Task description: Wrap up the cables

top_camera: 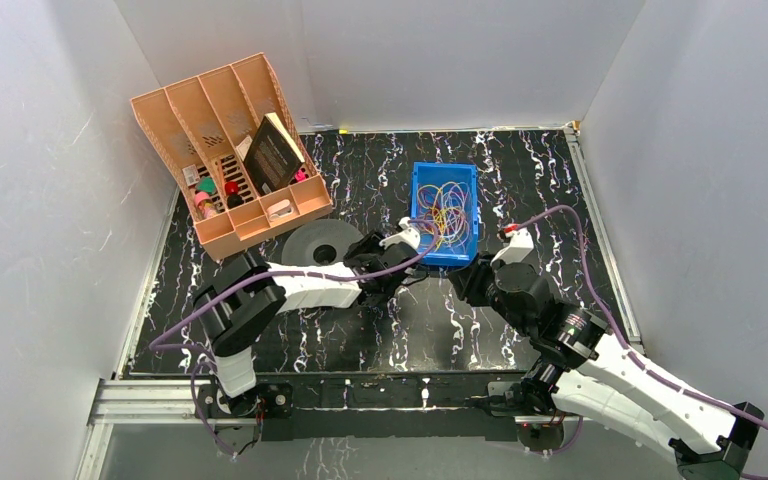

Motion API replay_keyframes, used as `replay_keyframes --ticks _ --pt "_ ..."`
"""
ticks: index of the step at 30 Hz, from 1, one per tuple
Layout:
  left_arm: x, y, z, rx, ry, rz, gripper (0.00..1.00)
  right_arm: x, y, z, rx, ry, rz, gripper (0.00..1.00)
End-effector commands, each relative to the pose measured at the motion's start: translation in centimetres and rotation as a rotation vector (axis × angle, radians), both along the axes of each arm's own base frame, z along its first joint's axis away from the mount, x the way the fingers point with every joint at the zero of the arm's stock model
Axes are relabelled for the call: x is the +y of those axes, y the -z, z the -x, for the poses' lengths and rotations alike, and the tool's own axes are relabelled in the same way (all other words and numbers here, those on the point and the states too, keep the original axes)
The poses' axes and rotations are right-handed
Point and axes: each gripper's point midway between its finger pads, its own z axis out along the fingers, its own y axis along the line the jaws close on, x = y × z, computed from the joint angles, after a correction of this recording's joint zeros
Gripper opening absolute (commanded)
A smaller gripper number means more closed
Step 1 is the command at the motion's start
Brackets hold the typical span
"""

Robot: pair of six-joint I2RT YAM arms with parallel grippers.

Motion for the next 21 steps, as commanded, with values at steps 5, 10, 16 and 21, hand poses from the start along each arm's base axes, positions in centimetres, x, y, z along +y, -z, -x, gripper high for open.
replay_keyframes --ticks 5,10,16,21 --pt "-2.2 2.2 1.7 0.098 -0.02 0.197 0.58 -1.0 0.1 -0.2 0.003 0.053 -0.005 0.38" --pt "-3.8 0.8 2.1 0.118 -0.001 0.317 0.7 -1.7 0.5 0.0 0.026 0.072 0.026 0.46" --pt "-5.4 -2.1 2.6 0.133 0.048 0.452 0.81 -2.5 0.7 0.2 0.043 0.099 0.044 0.49" --pt "-5.5 -4.7 3.1 0.128 0.076 0.515 0.94 -2.7 0.2 0.2 0.044 0.106 0.049 0.53"
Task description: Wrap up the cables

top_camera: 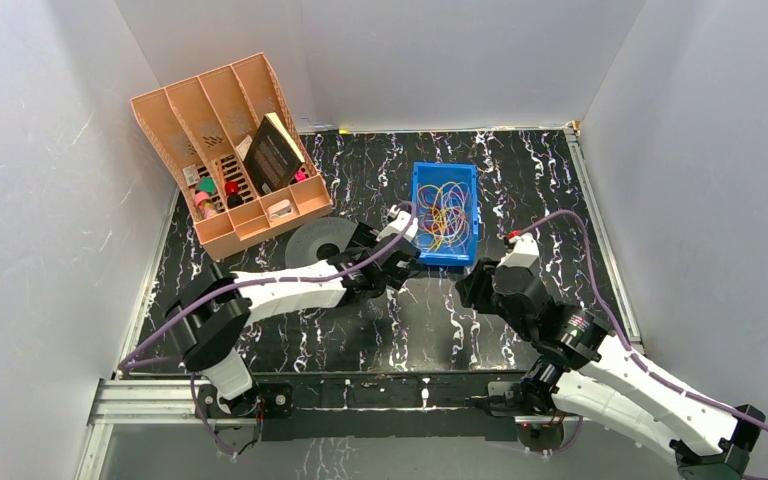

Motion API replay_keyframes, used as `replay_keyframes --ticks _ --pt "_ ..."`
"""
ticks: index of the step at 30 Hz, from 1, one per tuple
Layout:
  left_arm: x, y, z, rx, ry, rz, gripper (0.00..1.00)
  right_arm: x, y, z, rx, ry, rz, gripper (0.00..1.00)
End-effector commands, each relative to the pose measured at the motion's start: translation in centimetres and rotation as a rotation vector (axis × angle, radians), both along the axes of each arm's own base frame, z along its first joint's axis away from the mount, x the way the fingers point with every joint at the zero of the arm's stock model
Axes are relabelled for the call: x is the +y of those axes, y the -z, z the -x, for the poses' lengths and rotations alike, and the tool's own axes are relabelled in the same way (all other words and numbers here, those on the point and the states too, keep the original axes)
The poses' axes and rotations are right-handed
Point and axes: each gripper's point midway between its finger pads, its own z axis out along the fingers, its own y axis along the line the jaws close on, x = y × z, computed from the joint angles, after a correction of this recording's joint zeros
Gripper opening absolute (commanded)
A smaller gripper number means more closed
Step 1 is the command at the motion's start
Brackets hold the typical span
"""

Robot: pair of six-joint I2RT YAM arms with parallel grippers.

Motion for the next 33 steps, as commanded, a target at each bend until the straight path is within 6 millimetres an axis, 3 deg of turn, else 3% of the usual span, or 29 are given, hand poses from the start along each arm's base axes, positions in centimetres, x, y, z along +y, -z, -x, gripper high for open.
replay_keyframes --ticks 1,5,11,17,19,23,24,26,28,33 --pt "-1.3 -4.7 0.7 -0.014 0.031 0.147 0.98 -0.3 -2.4 -0.6 -0.038 0.04 -0.034 0.54" --pt "-1.4 -6.9 1.2 -0.005 0.057 0.171 0.98 -0.2 -2.2 -0.7 -0.019 0.033 0.0 0.59" --pt "-1.9 -9.8 1.2 0.074 0.088 0.209 0.98 0.8 -1.1 -1.4 0.018 -0.021 0.133 0.82" --pt "-1.7 -10.0 1.1 0.293 0.151 0.268 0.98 2.3 -0.2 -3.2 0.061 -0.086 0.283 0.98" --pt "-1.1 -9.7 0.9 0.369 0.158 0.309 0.98 2.5 -0.2 -4.1 0.079 -0.086 0.304 0.98" --pt "1.7 -9.5 -0.3 0.462 0.068 0.399 0.99 2.6 0.3 -6.3 0.147 -0.101 0.296 0.98" --pt "3.2 -9.5 -1.1 0.46 0.007 0.43 0.98 2.1 0.8 -7.5 0.188 -0.089 0.279 0.98" --pt "9.6 -10.8 -3.2 0.295 -0.259 0.38 0.98 -0.7 0.5 -10.5 0.242 0.003 0.276 0.98" --pt "12.4 -12.7 -2.6 0.204 -0.352 0.362 0.98 -2.6 -1.0 -11.3 0.238 0.138 0.316 0.98" --pt "13.4 -19.2 1.9 0.027 -0.185 0.55 0.98 -2.5 -7.1 -8.9 0.093 0.078 0.182 0.98"
